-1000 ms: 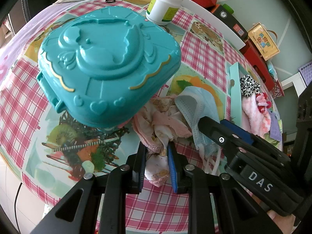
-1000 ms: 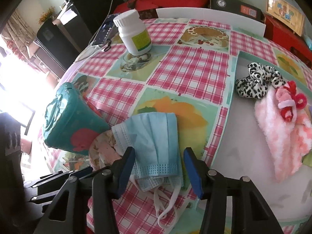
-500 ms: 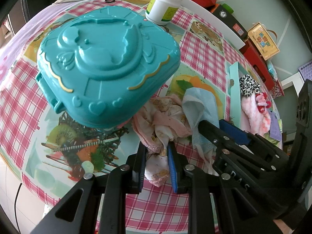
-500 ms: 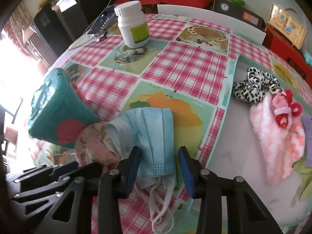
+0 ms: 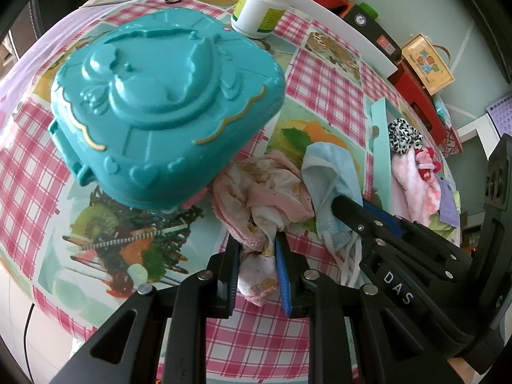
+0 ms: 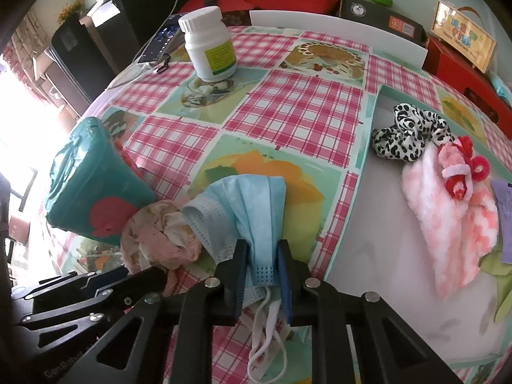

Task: Organize soft objects
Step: 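Grasp the pink-beige cloth with left tool while right tool grasps blue mask, then carry the pink-beige cloth with left tool while right tool carries mask over tray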

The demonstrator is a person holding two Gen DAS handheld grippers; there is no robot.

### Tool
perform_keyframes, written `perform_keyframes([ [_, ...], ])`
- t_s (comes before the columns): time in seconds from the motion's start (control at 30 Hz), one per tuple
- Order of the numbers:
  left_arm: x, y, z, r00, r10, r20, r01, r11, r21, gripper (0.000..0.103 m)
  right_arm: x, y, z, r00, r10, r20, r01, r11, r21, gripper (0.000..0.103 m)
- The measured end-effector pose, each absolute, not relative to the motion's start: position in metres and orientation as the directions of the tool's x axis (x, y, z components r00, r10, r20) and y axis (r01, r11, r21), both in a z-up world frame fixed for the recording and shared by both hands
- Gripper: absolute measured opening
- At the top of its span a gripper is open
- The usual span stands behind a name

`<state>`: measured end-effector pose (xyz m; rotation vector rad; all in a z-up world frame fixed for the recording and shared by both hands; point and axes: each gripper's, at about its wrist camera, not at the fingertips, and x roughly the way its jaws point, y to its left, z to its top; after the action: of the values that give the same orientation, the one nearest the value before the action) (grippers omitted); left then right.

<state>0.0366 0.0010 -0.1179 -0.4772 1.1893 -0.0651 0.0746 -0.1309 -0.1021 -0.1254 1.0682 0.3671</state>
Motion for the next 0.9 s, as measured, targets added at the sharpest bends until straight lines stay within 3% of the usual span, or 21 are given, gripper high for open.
perform_keyframes([
  [0.9,0.025,-0.007,-0.087,0.432,-0.274,-0.859,-0.143,0.92,-0.365,0.019,0.051,-0.146,-0.067,0.46,0.275,-0.844,-0.325,0.937,0.128,0.019],
])
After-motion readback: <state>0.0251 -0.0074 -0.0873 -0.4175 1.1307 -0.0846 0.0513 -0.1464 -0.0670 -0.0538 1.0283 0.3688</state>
